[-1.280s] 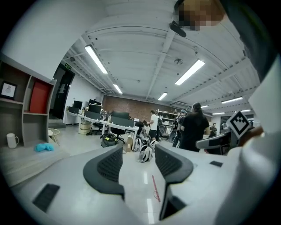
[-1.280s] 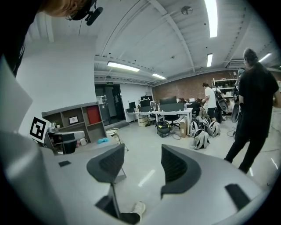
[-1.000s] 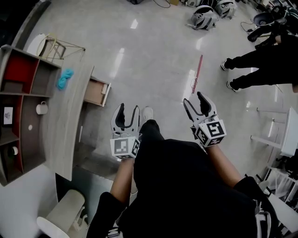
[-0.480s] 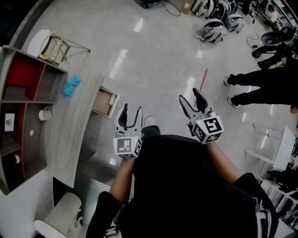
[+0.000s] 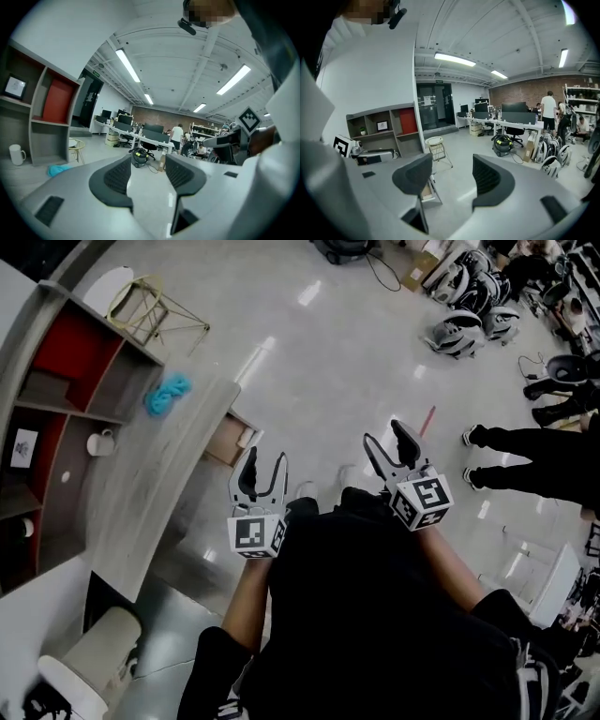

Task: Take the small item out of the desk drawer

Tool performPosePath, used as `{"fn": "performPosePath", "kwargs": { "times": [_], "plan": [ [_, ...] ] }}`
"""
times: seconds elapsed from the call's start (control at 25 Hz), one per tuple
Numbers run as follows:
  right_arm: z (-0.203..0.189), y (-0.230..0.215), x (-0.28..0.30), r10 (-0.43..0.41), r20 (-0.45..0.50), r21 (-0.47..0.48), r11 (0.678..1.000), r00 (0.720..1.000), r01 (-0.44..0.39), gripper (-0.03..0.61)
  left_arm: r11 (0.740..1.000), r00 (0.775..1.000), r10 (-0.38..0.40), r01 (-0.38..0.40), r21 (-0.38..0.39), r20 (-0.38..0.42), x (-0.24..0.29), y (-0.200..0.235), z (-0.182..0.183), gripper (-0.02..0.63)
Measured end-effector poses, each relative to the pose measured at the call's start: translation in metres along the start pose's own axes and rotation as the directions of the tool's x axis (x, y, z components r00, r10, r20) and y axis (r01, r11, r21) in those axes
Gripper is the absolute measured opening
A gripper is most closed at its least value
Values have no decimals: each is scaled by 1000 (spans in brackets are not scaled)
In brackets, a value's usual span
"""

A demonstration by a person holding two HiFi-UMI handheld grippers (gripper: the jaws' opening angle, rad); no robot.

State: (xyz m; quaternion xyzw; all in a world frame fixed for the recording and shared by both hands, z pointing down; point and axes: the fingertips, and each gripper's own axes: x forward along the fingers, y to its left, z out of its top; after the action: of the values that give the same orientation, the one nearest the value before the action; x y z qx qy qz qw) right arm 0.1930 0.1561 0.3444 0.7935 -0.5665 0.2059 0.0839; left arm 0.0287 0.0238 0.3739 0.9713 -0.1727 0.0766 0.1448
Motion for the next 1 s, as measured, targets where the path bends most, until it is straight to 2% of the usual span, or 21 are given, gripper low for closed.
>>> {"fn": "performPosePath", "kwargs": {
  "times": [0.24, 0.4, 0.52, 0.68, 0.76, 0.84, 1.0],
  "plan": [
    [22, 35, 48, 119, 5, -36, 992, 993, -119, 253, 987, 988, 153, -152, -48, 15, -30, 40, 1, 209],
    [26, 66, 87, 240, -40, -77, 967, 970, -242, 253, 960, 962, 271, -269, -77, 22, -50, 67, 0, 209],
    [31, 85, 122, 341, -62, -100, 933, 938, -346, 255, 916, 920, 392, -388, -108, 25, -61, 94, -2, 210],
    [41, 112, 163, 458, -75, -125, 877, 886, -464, 258, 827, 838, 545, -537, -167, 1, -74, 129, -9, 210],
    [45, 121, 185, 510, -93, -126, 846, 855, -519, 258, 794, 808, 589, -582, -177, -13, -72, 141, -8, 210],
    [49, 122, 202, 547, -113, -131, 819, 830, -558, 259, 777, 791, 612, -607, -166, -26, -63, 147, -4, 210],
    [72, 106, 240, 583, -110, -162, 788, 805, -594, 258, 762, 771, 636, -634, -136, -32, -26, 157, 16, 210]
  ]
}}
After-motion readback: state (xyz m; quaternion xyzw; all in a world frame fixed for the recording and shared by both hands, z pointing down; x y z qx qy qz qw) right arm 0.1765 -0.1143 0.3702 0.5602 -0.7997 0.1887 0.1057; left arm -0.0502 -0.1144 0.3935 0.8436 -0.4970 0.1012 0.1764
